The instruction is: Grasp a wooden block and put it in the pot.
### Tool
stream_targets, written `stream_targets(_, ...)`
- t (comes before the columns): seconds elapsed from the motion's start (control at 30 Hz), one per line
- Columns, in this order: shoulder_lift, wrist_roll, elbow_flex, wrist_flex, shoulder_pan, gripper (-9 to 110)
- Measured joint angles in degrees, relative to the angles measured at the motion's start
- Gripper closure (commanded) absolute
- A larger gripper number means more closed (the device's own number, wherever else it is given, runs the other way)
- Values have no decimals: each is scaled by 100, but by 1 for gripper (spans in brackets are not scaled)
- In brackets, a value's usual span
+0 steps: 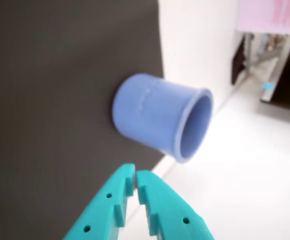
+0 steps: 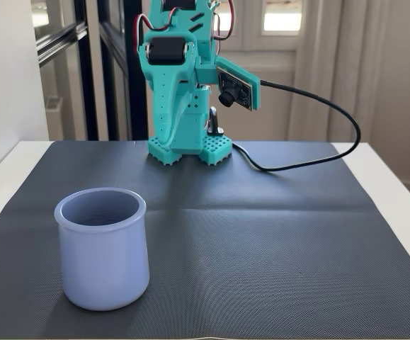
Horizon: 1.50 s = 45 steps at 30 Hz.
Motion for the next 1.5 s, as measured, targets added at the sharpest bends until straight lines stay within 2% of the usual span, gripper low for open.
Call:
stream_targets(0.13,738,-9,896,18,35,101)
stream_targets(0.53,2303,105,2197,18,35,101)
stream_targets(0.97,3331,97,2259,1257,35,101)
stream_targets(1.5,3357,123,2259,1301,35,101)
